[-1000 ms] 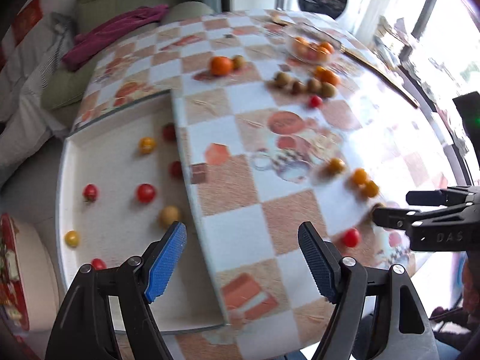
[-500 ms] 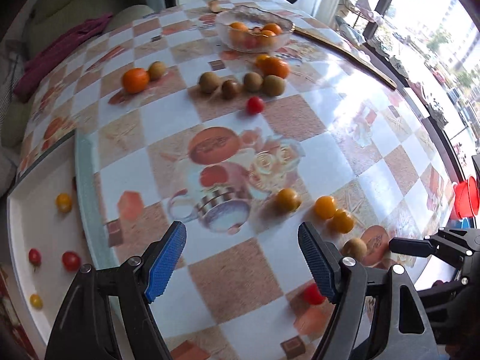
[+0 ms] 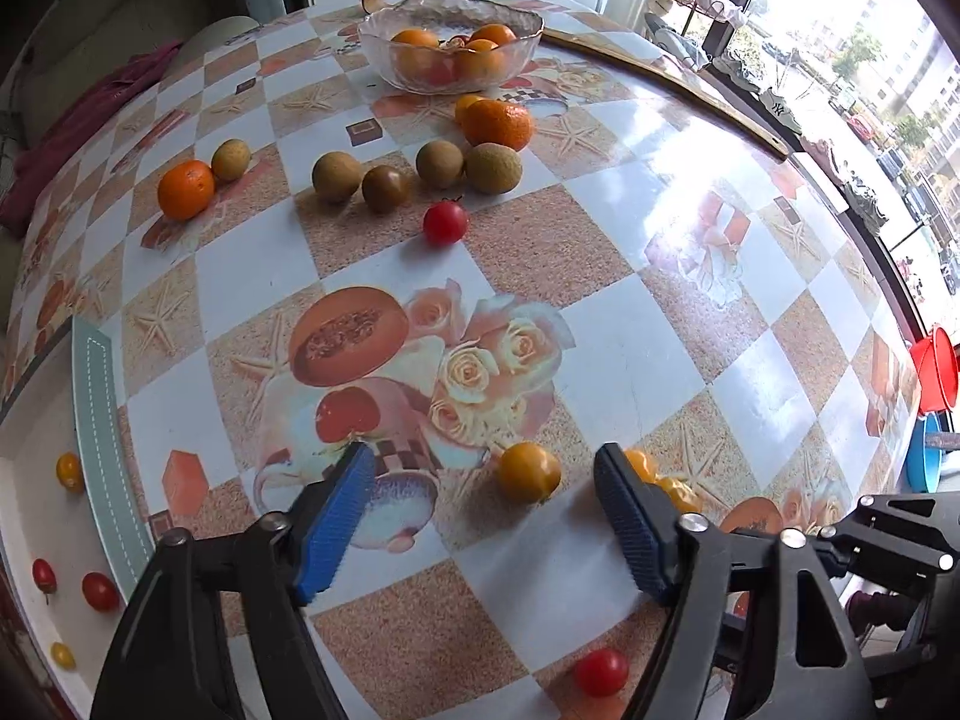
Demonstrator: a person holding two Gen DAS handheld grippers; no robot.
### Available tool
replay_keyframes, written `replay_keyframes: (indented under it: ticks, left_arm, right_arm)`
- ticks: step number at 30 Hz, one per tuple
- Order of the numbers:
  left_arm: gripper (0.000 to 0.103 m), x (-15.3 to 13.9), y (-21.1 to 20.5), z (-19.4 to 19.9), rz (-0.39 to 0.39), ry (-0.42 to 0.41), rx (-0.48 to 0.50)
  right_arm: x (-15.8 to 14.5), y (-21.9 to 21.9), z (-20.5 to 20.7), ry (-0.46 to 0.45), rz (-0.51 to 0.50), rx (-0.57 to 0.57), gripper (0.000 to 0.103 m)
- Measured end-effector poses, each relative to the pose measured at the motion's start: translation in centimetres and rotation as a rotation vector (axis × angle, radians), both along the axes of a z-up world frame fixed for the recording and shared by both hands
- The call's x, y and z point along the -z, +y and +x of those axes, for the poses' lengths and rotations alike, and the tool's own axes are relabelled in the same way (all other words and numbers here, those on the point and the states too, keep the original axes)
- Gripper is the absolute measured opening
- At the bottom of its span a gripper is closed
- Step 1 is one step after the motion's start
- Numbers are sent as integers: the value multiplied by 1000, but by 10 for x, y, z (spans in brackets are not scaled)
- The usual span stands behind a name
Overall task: Organize fruits
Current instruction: 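Move both open tools back over the fruit on the table, then grasp a yellow tomato with the left tool while the right tool grasps a brown kiwi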
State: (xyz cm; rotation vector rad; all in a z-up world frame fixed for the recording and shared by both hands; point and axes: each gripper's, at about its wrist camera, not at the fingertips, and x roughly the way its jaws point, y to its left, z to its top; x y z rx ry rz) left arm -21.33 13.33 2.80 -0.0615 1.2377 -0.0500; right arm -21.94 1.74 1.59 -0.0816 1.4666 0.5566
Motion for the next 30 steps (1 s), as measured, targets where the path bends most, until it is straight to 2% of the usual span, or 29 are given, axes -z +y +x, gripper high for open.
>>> replay_keyframes:
  ticks: [2, 4, 7, 9, 11, 13, 14, 30]
  left_arm:
    - [61, 4, -2, 3, 1, 20, 2]
    - [60, 6, -4, 3, 10, 20, 2]
    - [54, 5, -6, 4, 19, 17, 0]
    - [40, 4, -5, 4, 11, 11, -3]
    - [30, 3, -3, 4, -33, 9, -5]
    - [28, 2, -4, 3, -38, 7, -6]
    - [22, 2, -3, 2, -60, 7, -8]
    - [23, -24, 41, -25, -108, -26, -157]
  right_arm:
    - [1, 3, 1, 1, 8, -2, 36]
    - [2, 3, 1, 7, 18, -2, 35]
    - [3, 2, 2, 18, 34, 8, 34]
    - [4, 2, 3, 22, 40, 12, 34]
    - [5, 7, 6, 23, 42, 10, 32]
    - [6, 9, 6, 31, 42, 4, 29]
    - [6, 10, 7, 35, 45, 6, 29]
    - [-11, -1, 13, 10, 36, 21, 29]
